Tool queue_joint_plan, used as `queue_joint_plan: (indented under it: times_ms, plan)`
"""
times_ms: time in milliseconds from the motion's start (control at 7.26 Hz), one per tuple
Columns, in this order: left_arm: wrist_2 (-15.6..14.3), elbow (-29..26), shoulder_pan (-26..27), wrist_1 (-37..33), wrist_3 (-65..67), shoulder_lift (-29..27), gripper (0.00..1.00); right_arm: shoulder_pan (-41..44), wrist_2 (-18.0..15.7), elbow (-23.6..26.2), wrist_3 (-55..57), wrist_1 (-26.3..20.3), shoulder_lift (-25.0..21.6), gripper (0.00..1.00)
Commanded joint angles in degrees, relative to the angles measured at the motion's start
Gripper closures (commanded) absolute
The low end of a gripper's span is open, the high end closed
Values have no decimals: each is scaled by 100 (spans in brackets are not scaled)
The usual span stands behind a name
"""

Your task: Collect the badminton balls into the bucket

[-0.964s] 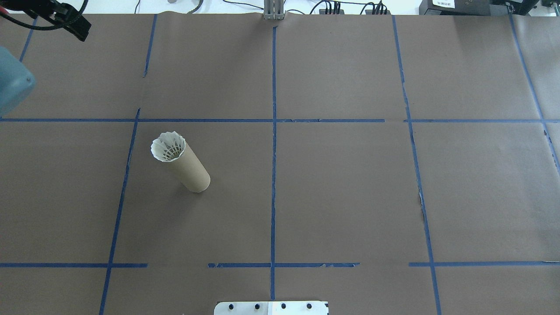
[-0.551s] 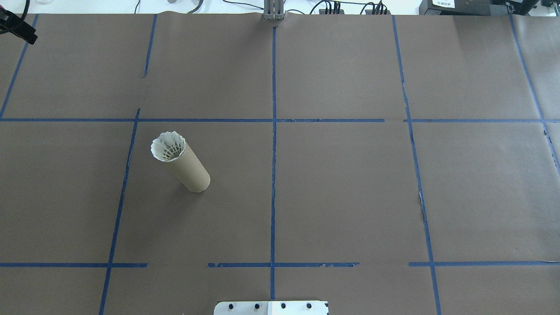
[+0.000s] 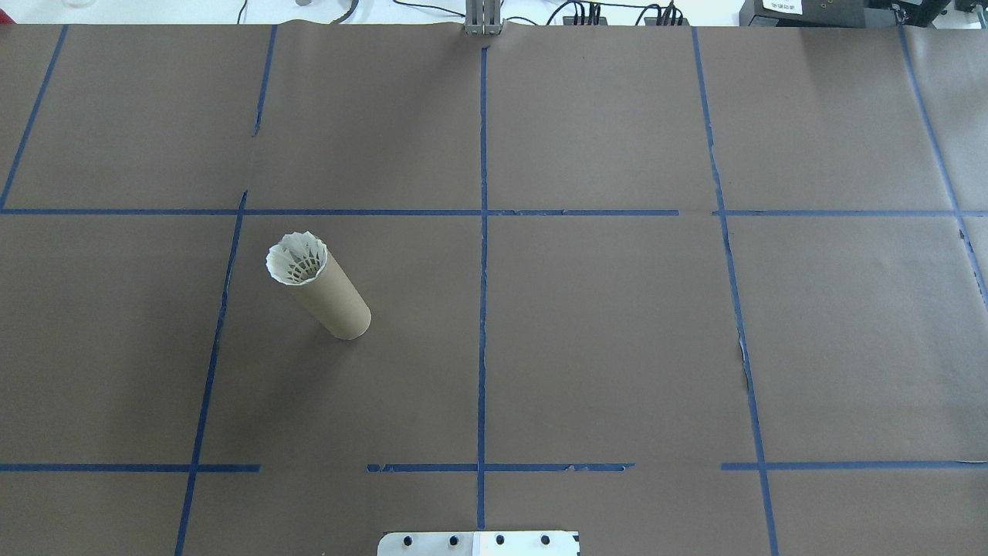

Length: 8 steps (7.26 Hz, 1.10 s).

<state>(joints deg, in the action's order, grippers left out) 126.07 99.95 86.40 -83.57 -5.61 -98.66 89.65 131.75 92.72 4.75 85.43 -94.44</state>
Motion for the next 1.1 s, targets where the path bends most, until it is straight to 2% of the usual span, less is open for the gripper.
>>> queue_joint_plan:
  times_ms: [0, 275, 551, 688, 964]
  plan:
    - [302, -2, 387, 86, -703, 872, 0, 0, 0, 0, 0, 0, -4, 0]
    - [287, -142, 396, 156, -644, 893, 0, 0, 0, 0, 0, 0, -4, 0]
    - [322, -728, 396, 78, -713, 884, 0, 0, 0, 0, 0, 0, -4, 0]
    - [435, -801, 396, 69, -705, 884, 0, 0, 0, 0, 0, 0, 4, 0]
    - [463, -750, 387, 69, -652, 840, 0, 0, 0, 0, 0, 0, -4, 0]
